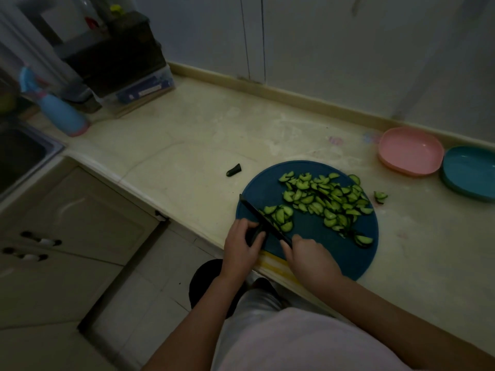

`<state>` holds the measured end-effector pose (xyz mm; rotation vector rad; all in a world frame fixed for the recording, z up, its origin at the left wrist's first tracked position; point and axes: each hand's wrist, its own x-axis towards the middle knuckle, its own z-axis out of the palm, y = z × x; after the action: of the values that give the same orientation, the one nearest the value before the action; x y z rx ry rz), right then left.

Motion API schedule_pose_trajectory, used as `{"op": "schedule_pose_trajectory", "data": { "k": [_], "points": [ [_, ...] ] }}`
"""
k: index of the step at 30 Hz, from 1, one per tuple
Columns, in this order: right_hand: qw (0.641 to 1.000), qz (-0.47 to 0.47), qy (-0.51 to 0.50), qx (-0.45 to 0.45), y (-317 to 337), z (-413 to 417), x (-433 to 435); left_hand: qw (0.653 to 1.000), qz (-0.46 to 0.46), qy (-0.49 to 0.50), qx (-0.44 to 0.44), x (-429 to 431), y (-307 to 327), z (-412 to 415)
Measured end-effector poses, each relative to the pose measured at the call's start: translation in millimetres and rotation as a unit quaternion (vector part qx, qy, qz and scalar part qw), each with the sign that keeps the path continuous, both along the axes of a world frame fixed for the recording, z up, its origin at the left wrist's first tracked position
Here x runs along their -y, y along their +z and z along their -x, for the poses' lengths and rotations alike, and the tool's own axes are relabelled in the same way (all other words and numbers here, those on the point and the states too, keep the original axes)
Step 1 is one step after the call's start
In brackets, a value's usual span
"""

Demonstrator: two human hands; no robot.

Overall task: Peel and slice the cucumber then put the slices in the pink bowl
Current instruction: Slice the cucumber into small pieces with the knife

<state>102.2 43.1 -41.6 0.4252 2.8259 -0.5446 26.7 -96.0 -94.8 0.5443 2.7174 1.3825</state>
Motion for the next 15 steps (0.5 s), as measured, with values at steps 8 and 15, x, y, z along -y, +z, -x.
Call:
{"op": "schedule_pose_trajectory", "data": {
  "k": [8, 15],
  "points": [
    [1.000, 0.019, 0.002, -0.017, 9, -5, -2, 1.000, -0.004, 0.009, 0.000, -2, 1, -2],
    [0.999, 0.023, 0.001, -0.025, 11, -8, -3, 1.000, 0.000, 0.008, 0.001, -1, 0, -1]
  ]
}}
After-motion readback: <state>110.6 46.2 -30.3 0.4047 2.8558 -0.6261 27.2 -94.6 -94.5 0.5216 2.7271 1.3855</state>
